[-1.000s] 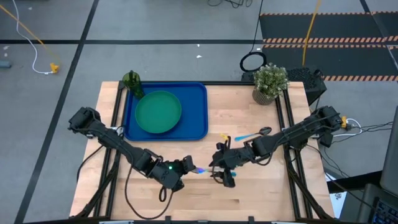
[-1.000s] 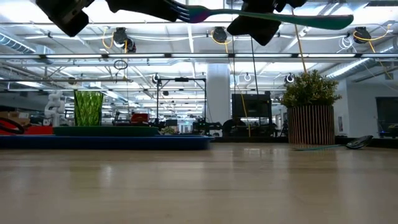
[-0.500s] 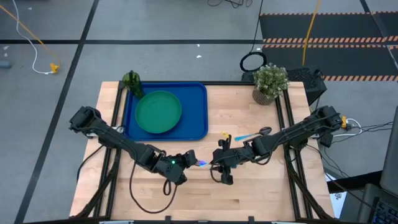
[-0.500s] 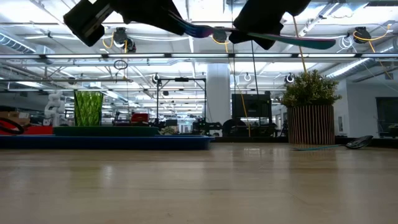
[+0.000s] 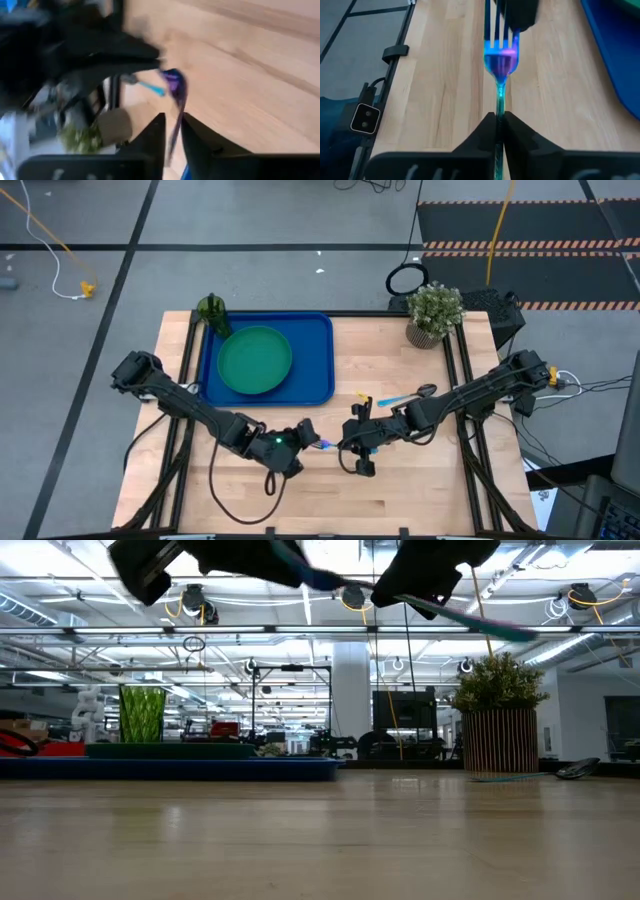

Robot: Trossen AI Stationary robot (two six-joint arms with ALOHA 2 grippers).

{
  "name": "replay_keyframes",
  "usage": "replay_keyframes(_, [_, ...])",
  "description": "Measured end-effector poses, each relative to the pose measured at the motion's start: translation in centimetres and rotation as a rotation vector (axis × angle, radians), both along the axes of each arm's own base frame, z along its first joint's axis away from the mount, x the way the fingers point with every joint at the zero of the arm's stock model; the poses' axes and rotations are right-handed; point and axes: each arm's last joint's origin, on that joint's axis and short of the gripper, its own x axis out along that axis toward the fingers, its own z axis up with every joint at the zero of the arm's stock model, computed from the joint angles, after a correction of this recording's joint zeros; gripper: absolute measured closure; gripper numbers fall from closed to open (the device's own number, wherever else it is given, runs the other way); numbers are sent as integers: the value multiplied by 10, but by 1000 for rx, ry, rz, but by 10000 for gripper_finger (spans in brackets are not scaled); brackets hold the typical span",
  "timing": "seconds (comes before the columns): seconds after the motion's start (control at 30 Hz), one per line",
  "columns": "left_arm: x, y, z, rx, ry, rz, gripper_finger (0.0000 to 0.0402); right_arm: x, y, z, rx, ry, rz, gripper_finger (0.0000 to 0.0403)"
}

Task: Pick and place plate/cup/fork/spoon on tray
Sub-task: Put the blue fork on the blue serving tray to the right of the green plate

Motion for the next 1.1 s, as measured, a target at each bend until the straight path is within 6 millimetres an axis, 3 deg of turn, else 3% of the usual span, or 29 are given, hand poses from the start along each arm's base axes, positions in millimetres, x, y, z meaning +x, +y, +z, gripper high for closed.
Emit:
replay_keyframes(0.37, [-15,-11,6,65,-247,410,156,-6,8,-3,-71,-5,-122,399])
replay_keyframes(0.53, [-24,-15,6,-5,-410,586,109,-8,11,-2,-105,-38,-220,399])
replay_keyframes(0.7, [-30,-18,9,-15,-567,707,101,-4,16,0,-5,-141,-276,397])
replay_keyframes(0.87, [-41,-21,20,19,-672,760,123,-2,13,-8,149,-276,-336,399])
replay_keyframes(1.1, [-71,-5,57,-234,-815,806,169,-1,-18,-28,350,-384,-692,400])
